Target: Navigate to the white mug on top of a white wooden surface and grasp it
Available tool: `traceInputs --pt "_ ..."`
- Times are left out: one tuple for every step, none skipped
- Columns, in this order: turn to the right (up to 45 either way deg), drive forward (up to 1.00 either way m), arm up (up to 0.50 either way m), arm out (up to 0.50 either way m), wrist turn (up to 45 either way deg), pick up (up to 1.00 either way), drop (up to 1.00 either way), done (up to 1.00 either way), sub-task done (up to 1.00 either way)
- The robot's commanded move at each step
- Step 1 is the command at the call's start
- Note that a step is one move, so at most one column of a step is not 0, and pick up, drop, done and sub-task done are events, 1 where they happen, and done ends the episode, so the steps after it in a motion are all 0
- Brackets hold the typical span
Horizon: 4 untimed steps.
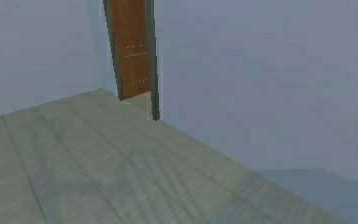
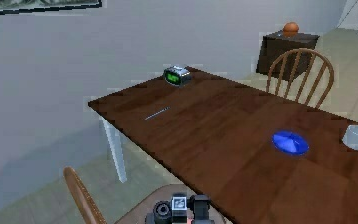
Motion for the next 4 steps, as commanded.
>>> traceInputs --pt "0.0 0.00 0.10 0.00 0.0 0.00 0.00 0.00 0.00" --pt "0.0 0.00 0.00 0.00 45.0 0.00 0.00 0.00 0.00" --pt "0.0 0.00 0.00 0.00 45.0 0.00 0.00 0.00 0.00" --pt "0.0 0.00 0.00 0.00 45.0 0.00 0.00 0.00 0.00"
